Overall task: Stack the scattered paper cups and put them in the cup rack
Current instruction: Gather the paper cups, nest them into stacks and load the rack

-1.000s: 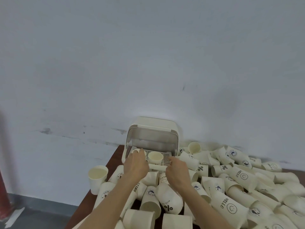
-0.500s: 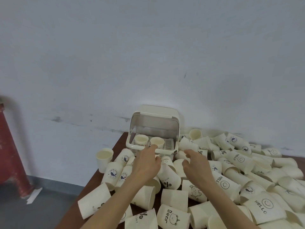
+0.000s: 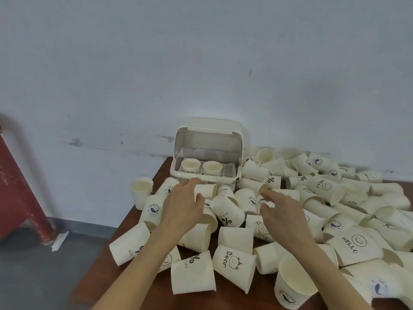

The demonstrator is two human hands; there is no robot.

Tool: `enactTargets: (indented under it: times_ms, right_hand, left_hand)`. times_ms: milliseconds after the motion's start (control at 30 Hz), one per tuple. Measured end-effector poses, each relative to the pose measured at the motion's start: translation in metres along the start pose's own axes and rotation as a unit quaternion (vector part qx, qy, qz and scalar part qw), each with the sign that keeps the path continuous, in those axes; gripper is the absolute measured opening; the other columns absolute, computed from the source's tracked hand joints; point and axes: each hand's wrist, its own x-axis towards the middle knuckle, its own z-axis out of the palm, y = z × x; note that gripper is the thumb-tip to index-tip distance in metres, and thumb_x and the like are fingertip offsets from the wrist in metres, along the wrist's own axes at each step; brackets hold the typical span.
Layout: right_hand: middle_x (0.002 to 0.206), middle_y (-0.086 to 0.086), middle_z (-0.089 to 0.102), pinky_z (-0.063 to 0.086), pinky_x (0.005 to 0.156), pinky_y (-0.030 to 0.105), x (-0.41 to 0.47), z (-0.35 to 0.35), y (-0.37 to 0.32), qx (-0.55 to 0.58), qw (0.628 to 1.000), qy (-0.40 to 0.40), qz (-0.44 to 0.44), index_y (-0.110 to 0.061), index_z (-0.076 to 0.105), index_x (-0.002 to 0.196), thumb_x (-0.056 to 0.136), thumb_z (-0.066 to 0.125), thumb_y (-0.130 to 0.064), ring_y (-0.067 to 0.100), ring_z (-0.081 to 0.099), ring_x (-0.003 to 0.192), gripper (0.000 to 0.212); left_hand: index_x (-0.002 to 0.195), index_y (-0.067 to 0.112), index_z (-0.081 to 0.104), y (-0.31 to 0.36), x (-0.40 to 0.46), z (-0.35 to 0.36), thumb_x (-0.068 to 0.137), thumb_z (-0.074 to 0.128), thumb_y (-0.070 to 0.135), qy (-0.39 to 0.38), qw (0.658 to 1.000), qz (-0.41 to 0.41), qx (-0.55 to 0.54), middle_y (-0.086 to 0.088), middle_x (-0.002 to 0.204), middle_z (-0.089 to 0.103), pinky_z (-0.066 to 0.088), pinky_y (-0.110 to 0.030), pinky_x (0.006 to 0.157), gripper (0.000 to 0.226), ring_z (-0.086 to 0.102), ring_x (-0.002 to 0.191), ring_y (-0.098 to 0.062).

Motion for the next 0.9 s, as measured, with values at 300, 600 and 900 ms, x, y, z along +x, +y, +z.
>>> enactTargets:
  times_ms: [300, 600, 900]
  right_hand:
    - [0.122, 0.0, 0.064, 0.038, 0.099, 0.031, -0.006, -0.007, 0.006, 0.029, 0.999, 0.009, 0.017, -0.017, 0.058, 0.129, 0.093, 0.053, -0.015, 0.017, 0.054, 0.117, 0.036]
    - [0.125, 0.001, 0.063, 0.04, 0.102, 0.029, -0.016, -0.029, 0.024, 0.032, 0.999, 0.023, 0.036, -0.016, 0.057, 0.131, 0.092, 0.052, -0.016, 0.015, 0.052, 0.12, 0.039]
    - [0.126, -0.003, 0.063, 0.038, 0.103, 0.026, -0.023, -0.049, 0.053, 0.023, 0.996, 0.052, 0.072, -0.016, 0.06, 0.128, 0.091, 0.054, -0.015, 0.011, 0.054, 0.119, 0.037]
  left_hand:
    - [0.134, 0.028, 0.052, 0.003, -0.001, 0.01, 0.093, 0.052, 0.023, -0.019, 1.0, 0.006, -0.009, 0.002, 0.128, 0.056, 0.044, -0.033, 0.09, 0.041, 0.055, 0.111, -0.017]
    - [0.132, 0.033, 0.054, 0.024, -0.006, 0.031, 0.092, 0.053, 0.021, -0.05, 0.997, 0.036, -0.046, 0.004, 0.118, 0.06, 0.045, -0.035, 0.091, 0.042, 0.055, 0.106, -0.016]
    - [0.115, 0.039, 0.065, 0.059, -0.034, 0.051, 0.095, 0.052, 0.021, -0.144, 0.976, 0.131, -0.098, 0.017, 0.102, 0.06, 0.044, -0.017, 0.078, 0.03, 0.055, 0.088, 0.001]
